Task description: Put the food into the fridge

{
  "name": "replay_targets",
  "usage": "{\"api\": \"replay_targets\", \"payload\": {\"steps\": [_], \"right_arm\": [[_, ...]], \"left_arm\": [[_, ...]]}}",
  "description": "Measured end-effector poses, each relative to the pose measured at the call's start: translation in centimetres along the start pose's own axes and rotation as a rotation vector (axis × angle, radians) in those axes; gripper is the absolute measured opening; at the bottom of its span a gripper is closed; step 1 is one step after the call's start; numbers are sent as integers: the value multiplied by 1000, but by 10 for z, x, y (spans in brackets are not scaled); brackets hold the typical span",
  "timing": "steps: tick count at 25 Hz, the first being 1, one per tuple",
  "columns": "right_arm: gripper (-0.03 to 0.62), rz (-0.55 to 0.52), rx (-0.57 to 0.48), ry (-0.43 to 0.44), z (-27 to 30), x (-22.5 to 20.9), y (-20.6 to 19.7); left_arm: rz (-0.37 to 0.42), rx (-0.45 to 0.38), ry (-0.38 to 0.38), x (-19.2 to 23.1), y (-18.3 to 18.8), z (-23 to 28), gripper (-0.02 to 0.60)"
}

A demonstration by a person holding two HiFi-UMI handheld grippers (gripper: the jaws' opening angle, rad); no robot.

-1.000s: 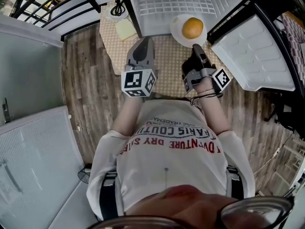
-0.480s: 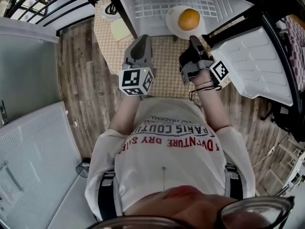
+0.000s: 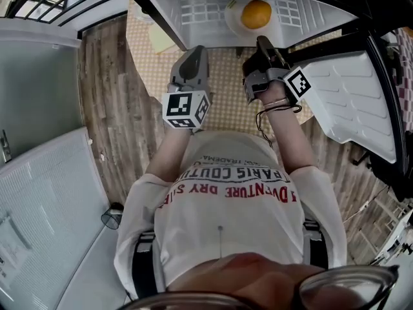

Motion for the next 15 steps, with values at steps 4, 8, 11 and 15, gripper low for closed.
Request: {"api": "replay_targets", "payload": {"steps": [4,8,11,15], "right_arm": [[31,-5,1,-6,15,4,4],[31,-10,4,-13,29,8,5],[31,-9,5,-22,39,12,6],[31,-6,9,-48,47,15,5]], "left_arm": [[-2,12,9,4,-4,6,28],[-6,25,18,5,-8,8,28],[-6,28,24,7,-8,10,28],[-3,32,29,8,-7,13,28]]}}
Point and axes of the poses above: the fingertips, and each gripper's own axes: z forward along the fingers, x to its left, y out of its top, the point moved 7 cm from there along -z, backward along the fingers, and after that the axes turned 12 degrees about -y, right-handed, at the moved point
